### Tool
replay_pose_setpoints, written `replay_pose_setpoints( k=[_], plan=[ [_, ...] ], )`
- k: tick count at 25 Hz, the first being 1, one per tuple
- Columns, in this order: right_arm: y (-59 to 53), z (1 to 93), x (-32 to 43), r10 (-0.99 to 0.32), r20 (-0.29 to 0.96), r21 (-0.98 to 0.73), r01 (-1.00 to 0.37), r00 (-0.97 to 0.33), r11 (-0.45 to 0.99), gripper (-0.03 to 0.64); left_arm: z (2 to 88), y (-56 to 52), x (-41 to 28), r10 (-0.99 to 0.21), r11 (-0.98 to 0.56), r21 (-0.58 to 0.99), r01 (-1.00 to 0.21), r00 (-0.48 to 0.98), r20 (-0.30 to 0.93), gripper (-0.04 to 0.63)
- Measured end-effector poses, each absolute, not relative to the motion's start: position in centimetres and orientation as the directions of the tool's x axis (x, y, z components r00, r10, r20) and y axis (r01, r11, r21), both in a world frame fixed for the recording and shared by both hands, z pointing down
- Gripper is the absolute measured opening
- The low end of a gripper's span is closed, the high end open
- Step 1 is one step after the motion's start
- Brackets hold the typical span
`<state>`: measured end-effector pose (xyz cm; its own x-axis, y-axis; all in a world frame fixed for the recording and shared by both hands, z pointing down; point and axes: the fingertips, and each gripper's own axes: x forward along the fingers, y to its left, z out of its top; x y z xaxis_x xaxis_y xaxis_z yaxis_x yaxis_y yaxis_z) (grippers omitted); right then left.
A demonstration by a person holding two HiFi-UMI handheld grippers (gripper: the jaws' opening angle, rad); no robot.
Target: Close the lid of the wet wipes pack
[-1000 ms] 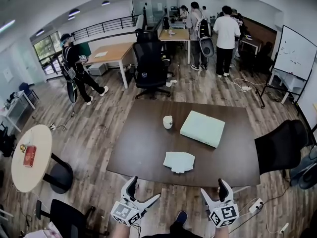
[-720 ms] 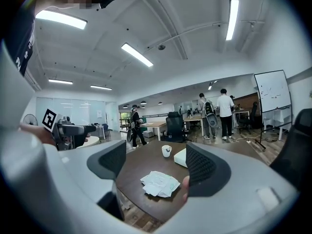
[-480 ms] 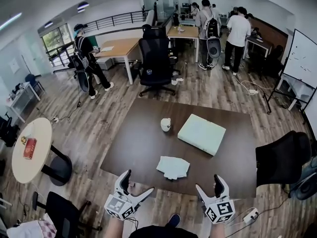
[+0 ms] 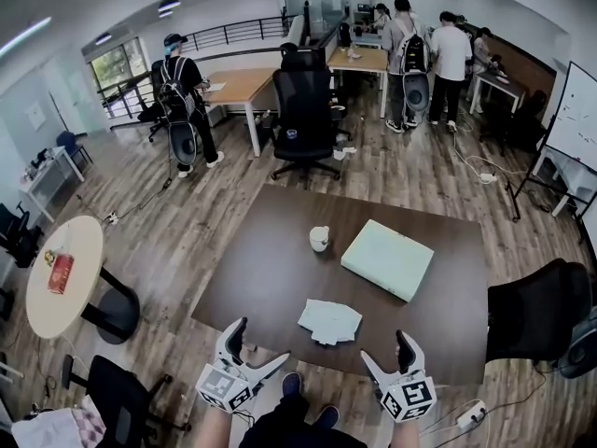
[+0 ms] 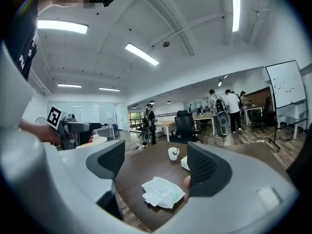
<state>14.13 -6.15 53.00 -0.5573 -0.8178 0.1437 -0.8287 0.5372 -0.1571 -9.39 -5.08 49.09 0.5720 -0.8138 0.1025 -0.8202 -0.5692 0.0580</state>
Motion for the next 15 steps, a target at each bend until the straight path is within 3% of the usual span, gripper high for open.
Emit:
replay_pose_setpoints(
  k=[15],
  plan=[
    [-13.9, 53.0, 9.3, -0.854, 0.155, -0.141, -0.867, -0.496, 0.478, 0.42, 49.9, -14.7, -13.5, -0.754, -0.646, 0.079, -0.759, 0.651, 0.083, 0.523]
  ],
)
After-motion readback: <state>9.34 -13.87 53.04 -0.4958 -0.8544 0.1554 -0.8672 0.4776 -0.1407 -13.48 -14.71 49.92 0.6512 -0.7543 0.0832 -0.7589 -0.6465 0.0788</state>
